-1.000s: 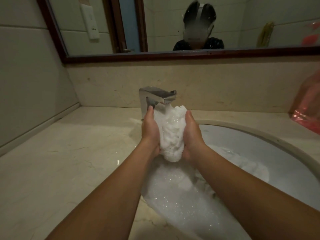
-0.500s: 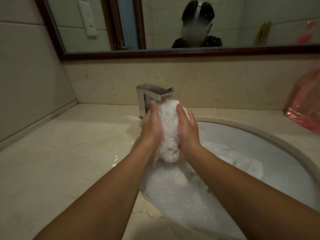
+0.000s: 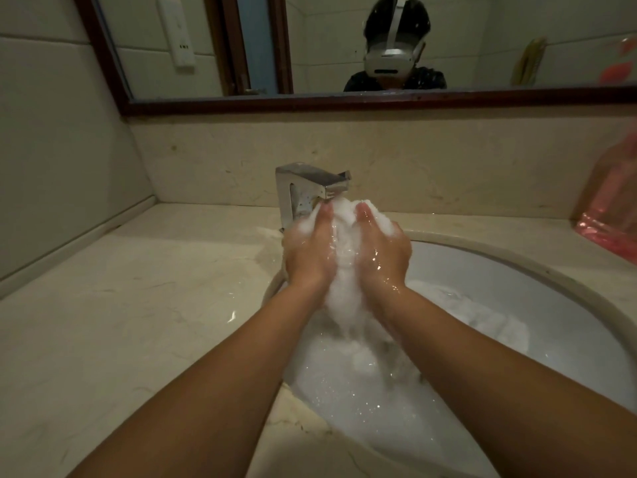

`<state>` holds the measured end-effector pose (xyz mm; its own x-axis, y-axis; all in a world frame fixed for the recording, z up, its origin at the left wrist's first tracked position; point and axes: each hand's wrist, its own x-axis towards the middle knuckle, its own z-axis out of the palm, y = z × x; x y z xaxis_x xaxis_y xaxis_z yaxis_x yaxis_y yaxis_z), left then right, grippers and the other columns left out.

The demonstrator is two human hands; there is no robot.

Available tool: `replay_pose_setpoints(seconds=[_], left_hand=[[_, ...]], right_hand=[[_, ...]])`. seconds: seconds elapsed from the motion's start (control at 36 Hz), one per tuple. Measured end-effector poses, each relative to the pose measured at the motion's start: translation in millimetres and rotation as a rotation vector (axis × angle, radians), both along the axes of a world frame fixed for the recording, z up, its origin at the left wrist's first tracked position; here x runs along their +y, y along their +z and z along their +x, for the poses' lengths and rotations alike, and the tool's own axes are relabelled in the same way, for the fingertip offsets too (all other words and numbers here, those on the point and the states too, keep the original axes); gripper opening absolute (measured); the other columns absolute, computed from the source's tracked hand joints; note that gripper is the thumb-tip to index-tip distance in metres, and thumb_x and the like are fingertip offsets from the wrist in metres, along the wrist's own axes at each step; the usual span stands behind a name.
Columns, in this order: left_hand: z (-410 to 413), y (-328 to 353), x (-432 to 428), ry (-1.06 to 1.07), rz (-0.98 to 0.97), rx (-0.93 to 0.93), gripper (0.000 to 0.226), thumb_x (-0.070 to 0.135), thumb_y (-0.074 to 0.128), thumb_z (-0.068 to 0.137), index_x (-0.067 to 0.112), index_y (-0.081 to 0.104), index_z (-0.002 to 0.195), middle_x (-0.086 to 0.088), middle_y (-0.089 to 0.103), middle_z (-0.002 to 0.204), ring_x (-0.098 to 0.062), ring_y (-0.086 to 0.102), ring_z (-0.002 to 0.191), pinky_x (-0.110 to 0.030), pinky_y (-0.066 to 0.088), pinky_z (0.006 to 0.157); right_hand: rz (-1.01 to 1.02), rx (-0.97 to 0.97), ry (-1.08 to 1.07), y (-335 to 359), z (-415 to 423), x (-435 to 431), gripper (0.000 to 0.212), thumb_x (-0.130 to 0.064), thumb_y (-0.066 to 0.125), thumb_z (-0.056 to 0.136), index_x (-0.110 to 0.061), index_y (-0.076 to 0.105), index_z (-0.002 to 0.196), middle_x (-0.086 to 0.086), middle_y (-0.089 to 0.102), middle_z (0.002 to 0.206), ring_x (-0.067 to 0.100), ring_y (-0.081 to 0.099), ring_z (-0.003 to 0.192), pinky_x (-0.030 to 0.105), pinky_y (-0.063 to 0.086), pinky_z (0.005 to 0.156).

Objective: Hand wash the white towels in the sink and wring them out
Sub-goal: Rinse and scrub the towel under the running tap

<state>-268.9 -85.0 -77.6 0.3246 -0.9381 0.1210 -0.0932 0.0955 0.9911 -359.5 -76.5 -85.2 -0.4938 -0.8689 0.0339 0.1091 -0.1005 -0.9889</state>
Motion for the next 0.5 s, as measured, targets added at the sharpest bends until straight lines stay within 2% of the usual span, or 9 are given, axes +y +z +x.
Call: replay_pose_setpoints(seconds=[0.03,0.08,0.17,0.25,0.33,0.42,0.5], left_hand=[[0,0,1,0.008,0.003,-0.003,0.043,0.065,0.058,0.099,0.028,0.078,0.091,0.002,0.078,0.091,-0.022,0.074,0.093,-0.034,0.058,0.09],[0,0,1,0.008,0.002,0.0,0.046,0.062,0.055,0.102,0.024,0.081,0.109,-0.004,0.08,0.102,-0.026,0.074,0.1,-0.043,0.058,0.098],[1,0,1,-0.032,0.031,0.01,0.046,0.055,0.053,0.106,0.021,0.075,0.128,-0.002,0.077,0.114,-0.021,0.071,0.105,-0.039,0.056,0.1],[2,2,1,-0.066,0.099,0.084,0.048,0.056,0.052,0.106,0.018,0.071,0.129,0.001,0.073,0.107,-0.021,0.069,0.105,-0.032,0.052,0.09],[4,3,-1,-0.087,0.16,0.168,0.054,0.065,0.051,0.103,0.019,0.071,0.125,0.0,0.075,0.112,-0.023,0.071,0.107,-0.041,0.057,0.099],[4,4,1,-0.095,0.178,0.284,0.051,0.066,0.046,0.104,0.024,0.068,0.123,-0.003,0.075,0.114,-0.025,0.072,0.107,-0.042,0.06,0.097],[6,3,-2,-0.094,0.193,0.4,0.062,0.07,0.047,0.102,0.02,0.066,0.134,-0.007,0.074,0.121,-0.028,0.071,0.112,-0.045,0.059,0.1]], right_hand=[[0.0,0.011,-0.001,0,0,-1,0.029,-0.058,0.07,0.096,-0.03,0.074,0.103,-0.009,0.076,0.098,0.009,0.071,0.093,0.02,0.049,0.073],[0.015,-0.004,0.011,-3,1,-2,0.036,-0.057,0.07,0.097,-0.024,0.076,0.107,-0.004,0.078,0.102,0.013,0.074,0.094,0.027,0.054,0.078],[0.063,-0.052,0.053,-5,1,-2,0.043,-0.061,0.07,0.094,-0.025,0.075,0.118,-0.004,0.079,0.104,0.017,0.076,0.097,0.032,0.059,0.082],[0.097,-0.085,0.113,-8,0,-1,0.065,-0.069,0.071,0.086,-0.022,0.062,0.129,0.0,0.075,0.111,0.021,0.074,0.102,0.044,0.061,0.095],[0.082,-0.059,0.137,-7,-6,-1,0.051,-0.055,0.07,0.097,-0.026,0.047,0.133,0.0,0.069,0.116,0.02,0.071,0.104,0.045,0.06,0.096],[0.08,-0.115,0.089,-7,-13,-2,0.04,-0.049,0.065,0.103,-0.025,0.048,0.131,0.0,0.067,0.119,0.019,0.068,0.105,0.042,0.058,0.098],[0.138,-0.255,0.05,-8,-14,-5,0.052,-0.058,0.058,0.104,-0.027,0.047,0.143,0.002,0.065,0.126,0.029,0.066,0.115,0.05,0.055,0.105]])
